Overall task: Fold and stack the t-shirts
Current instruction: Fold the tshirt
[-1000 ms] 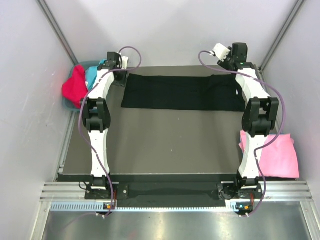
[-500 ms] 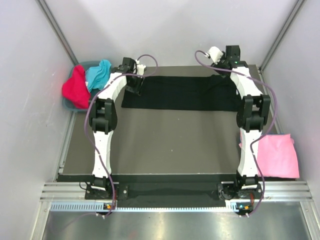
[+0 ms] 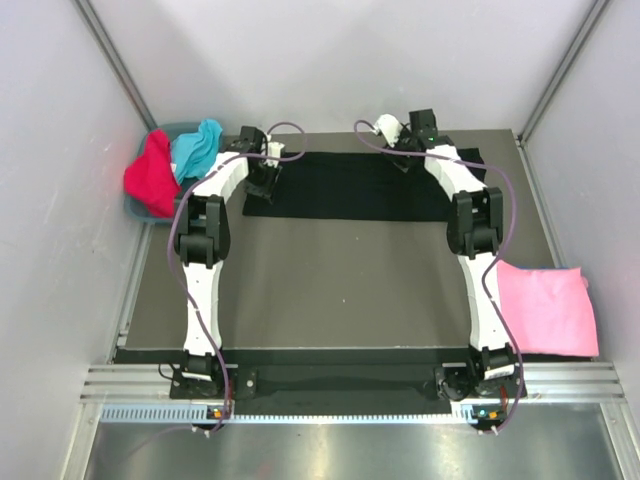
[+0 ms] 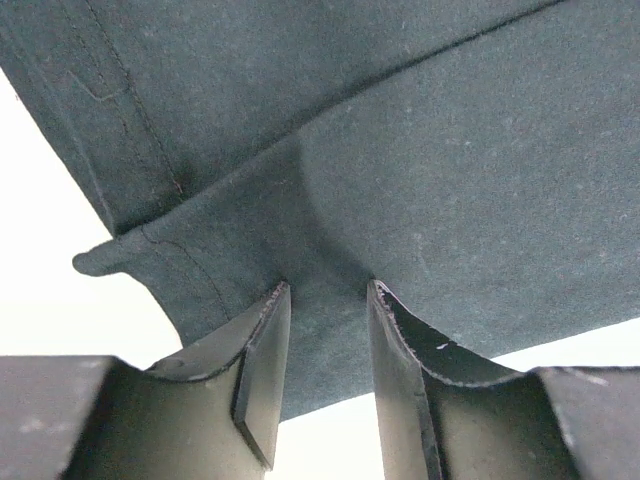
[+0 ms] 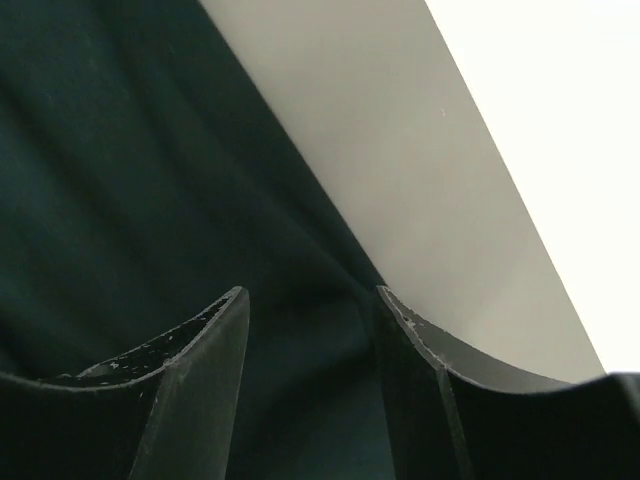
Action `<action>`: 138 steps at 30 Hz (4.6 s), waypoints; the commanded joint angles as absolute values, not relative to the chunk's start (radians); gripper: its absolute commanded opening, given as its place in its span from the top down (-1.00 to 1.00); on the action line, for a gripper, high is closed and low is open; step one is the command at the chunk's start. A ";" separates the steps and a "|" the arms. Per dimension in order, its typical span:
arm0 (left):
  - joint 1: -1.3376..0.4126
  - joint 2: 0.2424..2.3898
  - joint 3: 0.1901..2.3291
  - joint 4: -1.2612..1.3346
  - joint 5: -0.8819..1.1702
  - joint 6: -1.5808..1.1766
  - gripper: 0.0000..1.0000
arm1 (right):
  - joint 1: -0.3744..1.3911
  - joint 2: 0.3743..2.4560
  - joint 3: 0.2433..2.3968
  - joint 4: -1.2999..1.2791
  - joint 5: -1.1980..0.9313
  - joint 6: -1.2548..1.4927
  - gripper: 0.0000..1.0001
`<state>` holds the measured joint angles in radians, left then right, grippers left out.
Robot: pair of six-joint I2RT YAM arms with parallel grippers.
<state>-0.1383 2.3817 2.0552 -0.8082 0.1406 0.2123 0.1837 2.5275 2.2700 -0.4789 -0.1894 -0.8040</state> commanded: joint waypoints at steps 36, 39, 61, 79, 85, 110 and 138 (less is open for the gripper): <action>-0.153 2.344 1.993 -0.848 0.092 0.213 0.19 | 0.181 2.622 2.365 -0.364 -0.146 -0.683 0.95; -0.156 2.344 1.996 -0.850 0.090 0.216 0.19 | 0.183 2.588 2.327 -0.305 -0.135 -0.680 1.00; -0.172 2.344 1.991 -0.838 0.098 0.212 0.19 | 0.209 2.465 2.200 -0.166 -0.074 -0.678 0.46; -0.175 2.345 1.991 -0.842 0.092 0.213 0.20 | 0.180 2.562 2.293 -0.285 -0.097 -0.586 0.40; -0.175 2.347 1.980 -0.841 0.092 0.216 0.20 | 0.170 2.591 2.321 -0.324 -0.112 -0.565 0.47; -0.192 2.353 1.990 -0.819 0.103 0.209 0.21 | 0.163 2.395 2.166 -0.244 -0.169 -0.540 1.00; -0.213 2.358 1.985 -0.821 0.075 0.213 0.17 | 0.181 2.539 2.275 -0.299 -0.133 -0.515 0.49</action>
